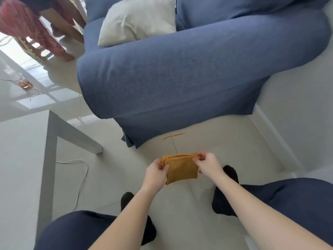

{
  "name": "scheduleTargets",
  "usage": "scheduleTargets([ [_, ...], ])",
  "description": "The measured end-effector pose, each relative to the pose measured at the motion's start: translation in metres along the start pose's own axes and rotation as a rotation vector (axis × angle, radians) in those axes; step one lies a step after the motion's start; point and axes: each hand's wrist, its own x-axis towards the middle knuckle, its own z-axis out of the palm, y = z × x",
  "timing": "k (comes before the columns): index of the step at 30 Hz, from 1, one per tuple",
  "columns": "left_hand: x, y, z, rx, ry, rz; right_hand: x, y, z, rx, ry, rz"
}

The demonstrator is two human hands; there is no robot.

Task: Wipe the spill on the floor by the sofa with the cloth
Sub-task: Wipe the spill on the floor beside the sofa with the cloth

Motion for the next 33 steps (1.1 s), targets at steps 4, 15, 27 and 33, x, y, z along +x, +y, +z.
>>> scheduleTargets([
  [4, 0.037, -0.029, 0.026, 0.025, -0.056, -0.108, 0.032, 0.027, 0.017, -0.012, -0.043, 0.128],
  [15, 0.128, -0.084, 0.093, 0.048, -0.194, -0.298, 0.141, 0.1, 0.043, -0.116, -0.08, 0.355],
  [27, 0.195, -0.122, 0.1, 0.301, 0.07, -0.291, 0.19, 0.126, 0.116, -0.234, 0.157, 0.306],
  [33, 0.191, -0.169, 0.063, 0.582, 0.028, -0.428, 0.196, 0.131, 0.161, -0.208, -0.026, 0.454],
])
